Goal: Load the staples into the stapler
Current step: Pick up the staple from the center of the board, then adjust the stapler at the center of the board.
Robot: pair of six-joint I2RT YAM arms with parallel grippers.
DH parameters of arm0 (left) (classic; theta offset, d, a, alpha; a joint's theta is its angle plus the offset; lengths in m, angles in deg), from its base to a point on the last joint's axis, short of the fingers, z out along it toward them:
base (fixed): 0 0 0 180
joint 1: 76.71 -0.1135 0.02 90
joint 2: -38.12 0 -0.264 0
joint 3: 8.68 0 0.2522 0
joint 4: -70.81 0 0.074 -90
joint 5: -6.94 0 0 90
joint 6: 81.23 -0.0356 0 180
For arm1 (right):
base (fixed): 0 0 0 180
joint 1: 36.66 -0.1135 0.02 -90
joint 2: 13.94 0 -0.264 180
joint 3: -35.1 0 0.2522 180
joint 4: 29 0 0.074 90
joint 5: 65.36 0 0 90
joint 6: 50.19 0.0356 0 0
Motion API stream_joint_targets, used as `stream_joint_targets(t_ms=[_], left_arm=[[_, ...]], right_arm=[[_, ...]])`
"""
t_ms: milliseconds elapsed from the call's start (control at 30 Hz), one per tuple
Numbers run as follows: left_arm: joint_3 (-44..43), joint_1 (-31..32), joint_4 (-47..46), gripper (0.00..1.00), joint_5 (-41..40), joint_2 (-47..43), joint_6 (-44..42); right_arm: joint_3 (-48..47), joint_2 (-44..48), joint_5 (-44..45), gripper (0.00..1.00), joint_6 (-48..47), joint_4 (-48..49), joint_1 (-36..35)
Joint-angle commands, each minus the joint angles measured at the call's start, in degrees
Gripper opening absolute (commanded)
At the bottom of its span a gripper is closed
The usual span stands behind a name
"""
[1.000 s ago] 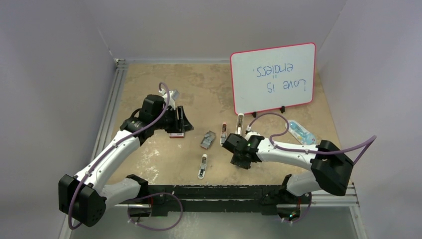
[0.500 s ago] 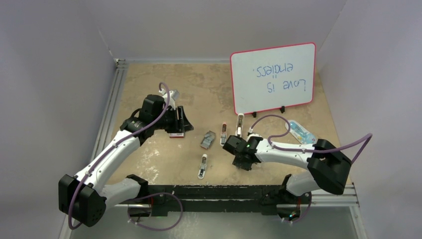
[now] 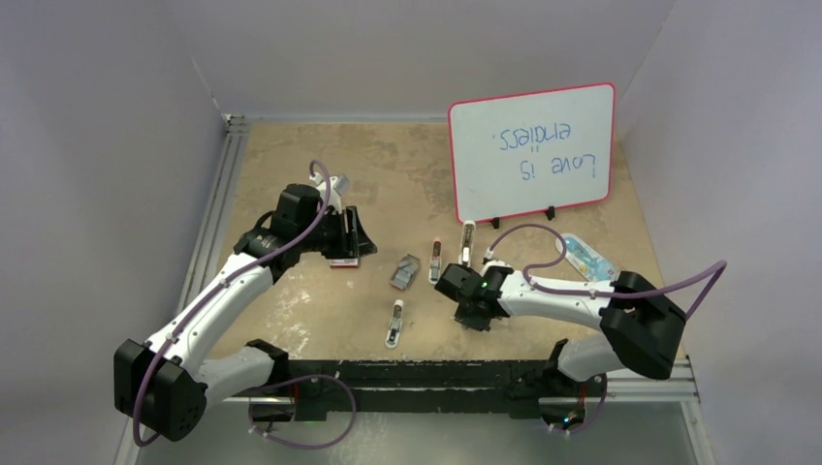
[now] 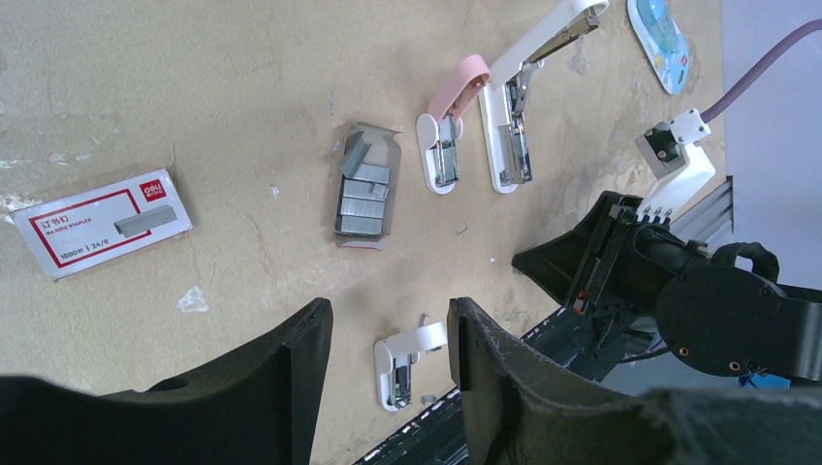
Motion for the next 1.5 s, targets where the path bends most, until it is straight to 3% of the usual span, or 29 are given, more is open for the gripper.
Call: stream_joint_targets(t_ms=[0, 367, 533, 733, 1067, 1467], left_arm=[[0.42, -0.2, -1.74, 0.47, 0.16, -1.13, 0.05], [4.54, -0.19, 2.04, 0.47, 0.54, -0.42, 6.15], [9.17, 0.21, 3.69, 0.37, 4.04, 0.45, 8.49], [12.92, 8.7, 1.66, 0.34, 2.44, 5.67, 14.34], [20.41, 12.29, -3.51, 0.2, 2.54, 7.95, 21.28], [21.21, 20.49, -13.57, 0.15, 1.04, 17.2, 28.63]], right_arm=[[1.63, 0.92, -0.03, 0.19, 1.68, 0.07, -0.19], [-6.33, -1.19, 7.16, 0.18, -7.5, 3.04, -0.37], [-7.83, -0.21, 7.23, 0.18, -10.12, 5.52, -0.66], [-8.94, 0.61, 7.05, 0.19, -13.47, 8.46, -0.93], [-8.01, 3.91, 7.04, 0.19, -17.87, 12.47, -0.94], [-7.52, 5.38, 5.35, 0.2, -22.63, 15.1, -1.01]])
